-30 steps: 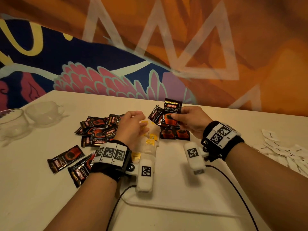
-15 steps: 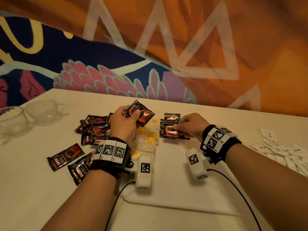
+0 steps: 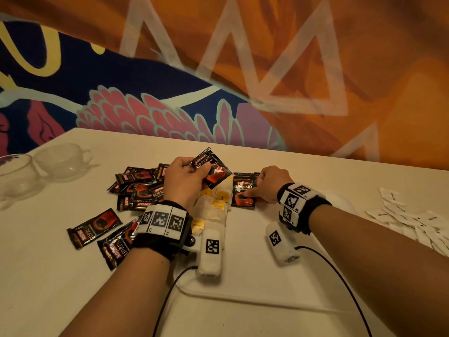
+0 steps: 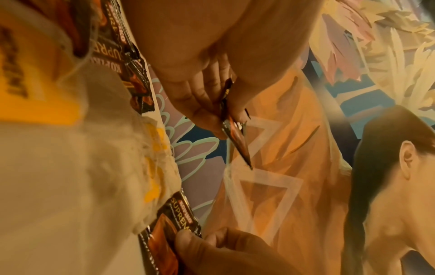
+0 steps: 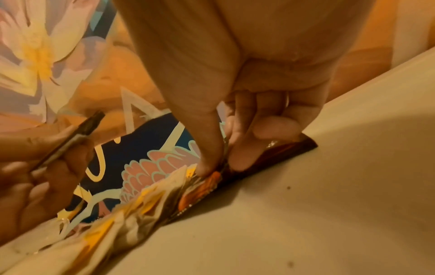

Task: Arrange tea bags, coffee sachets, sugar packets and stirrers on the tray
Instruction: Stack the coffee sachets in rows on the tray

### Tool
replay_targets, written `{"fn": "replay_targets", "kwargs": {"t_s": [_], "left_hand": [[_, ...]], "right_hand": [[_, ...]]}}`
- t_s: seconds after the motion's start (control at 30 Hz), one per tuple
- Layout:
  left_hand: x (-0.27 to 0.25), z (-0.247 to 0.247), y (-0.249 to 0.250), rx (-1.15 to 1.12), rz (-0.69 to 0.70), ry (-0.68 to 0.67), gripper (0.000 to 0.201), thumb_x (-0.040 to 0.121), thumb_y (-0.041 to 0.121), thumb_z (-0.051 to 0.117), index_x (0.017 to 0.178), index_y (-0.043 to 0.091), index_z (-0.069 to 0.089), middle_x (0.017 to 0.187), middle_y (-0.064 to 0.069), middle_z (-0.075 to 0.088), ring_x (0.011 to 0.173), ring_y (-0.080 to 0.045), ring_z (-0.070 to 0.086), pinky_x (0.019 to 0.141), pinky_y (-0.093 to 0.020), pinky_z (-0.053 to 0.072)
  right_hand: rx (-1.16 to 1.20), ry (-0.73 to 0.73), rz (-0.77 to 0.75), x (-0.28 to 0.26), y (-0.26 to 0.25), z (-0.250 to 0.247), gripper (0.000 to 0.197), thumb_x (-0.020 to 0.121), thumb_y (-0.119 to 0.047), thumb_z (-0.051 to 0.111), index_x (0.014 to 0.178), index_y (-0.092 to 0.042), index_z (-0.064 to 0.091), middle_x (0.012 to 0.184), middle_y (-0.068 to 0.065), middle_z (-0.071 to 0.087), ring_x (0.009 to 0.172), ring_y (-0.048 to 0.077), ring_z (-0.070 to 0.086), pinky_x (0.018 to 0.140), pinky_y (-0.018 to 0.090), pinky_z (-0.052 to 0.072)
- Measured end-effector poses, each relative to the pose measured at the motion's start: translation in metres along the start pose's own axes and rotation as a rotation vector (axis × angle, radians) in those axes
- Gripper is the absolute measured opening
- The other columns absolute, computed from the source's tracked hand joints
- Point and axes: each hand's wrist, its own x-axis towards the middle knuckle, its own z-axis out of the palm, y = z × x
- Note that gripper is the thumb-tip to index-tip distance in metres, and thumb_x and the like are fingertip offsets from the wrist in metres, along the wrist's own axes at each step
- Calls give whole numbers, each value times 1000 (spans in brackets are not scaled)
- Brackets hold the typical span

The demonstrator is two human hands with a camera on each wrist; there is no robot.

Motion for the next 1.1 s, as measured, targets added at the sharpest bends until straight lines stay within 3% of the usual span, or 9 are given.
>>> {"fn": "replay_targets", "kwargs": {"t_s": [0.07, 0.17, 0.27, 0.37, 0.43, 0.57, 0.7, 0.87, 1.1], "left_hand": [[0, 0, 0, 23, -8, -17, 29, 83, 8, 71, 107, 5, 54, 91, -11, 71, 91, -26, 70, 80, -43, 57], [-1, 1, 0, 48, -17, -47, 27, 82, 8, 72, 101, 8, 53, 88, -11, 70, 88, -27, 70, 77, -42, 57], [-5, 4, 1, 90, -24, -86, 25, 80, 10, 75, 91, 14, 53, 89, -12, 70, 78, -23, 70, 70, -38, 57], [-11, 9, 3, 75, -53, -148, 23, 81, 13, 74, 94, 12, 56, 89, -14, 71, 74, -24, 71, 59, -31, 58], [-14, 11, 5, 24, -75, -146, 25, 82, 17, 74, 99, 8, 57, 92, -14, 71, 72, -22, 70, 54, -27, 55], [-7, 7, 4, 57, -56, -83, 25, 85, 23, 71, 101, 10, 58, 99, -12, 68, 79, -20, 66, 63, -27, 55], [-4, 7, 1, 116, -57, -84, 19, 87, 19, 69, 101, 11, 58, 96, -11, 67, 77, -18, 64, 67, -31, 56], [-3, 7, 1, 132, -47, -78, 19, 86, 17, 69, 101, 10, 59, 90, -9, 66, 76, -19, 63, 69, -35, 56], [-2, 6, 0, 156, -35, -71, 20, 87, 16, 69, 102, 9, 59, 88, -8, 66, 75, -19, 63, 72, -37, 56]], "right_hand": [[10, 38, 12, -1, 0, -2, 51, 70, -52, 78, 94, -14, 53, 105, 10, 66, 93, 23, 60, 70, 30, 46], [228, 121, -37, -3, 0, -8, 42, 79, -54, 69, 82, -14, 58, 91, 7, 69, 86, 23, 64, 74, 33, 51], [605, 11, -201, -15, -9, -13, 32, 81, -49, 70, 82, -17, 67, 82, 2, 70, 77, 16, 64, 71, 33, 53], [671, -93, -302, -24, -18, -16, 10, 81, -26, 76, 80, -18, 70, 78, 1, 70, 65, 9, 62, 58, 22, 47], [698, -85, -261, -24, -15, -18, 6, 83, -17, 74, 79, -15, 70, 78, 3, 69, 64, 10, 62, 57, 22, 47], [798, -85, -44, -17, 15, -27, 12, 85, -10, 70, 75, -10, 64, 75, 9, 63, 61, 14, 58, 58, 24, 49], [720, -109, 109, -12, 41, -25, 16, 84, -7, 71, 74, -10, 60, 70, 8, 62, 58, 14, 55, 54, 23, 44], [543, -115, 170, -6, 46, -14, 19, 78, -21, 79, 73, -9, 65, 76, 12, 69, 70, 22, 57, 70, 34, 46], [317, -31, 157, -10, 41, -10, 28, 76, -34, 79, 77, -14, 59, 84, 8, 75, 82, 20, 70, 84, 33, 54]]}}
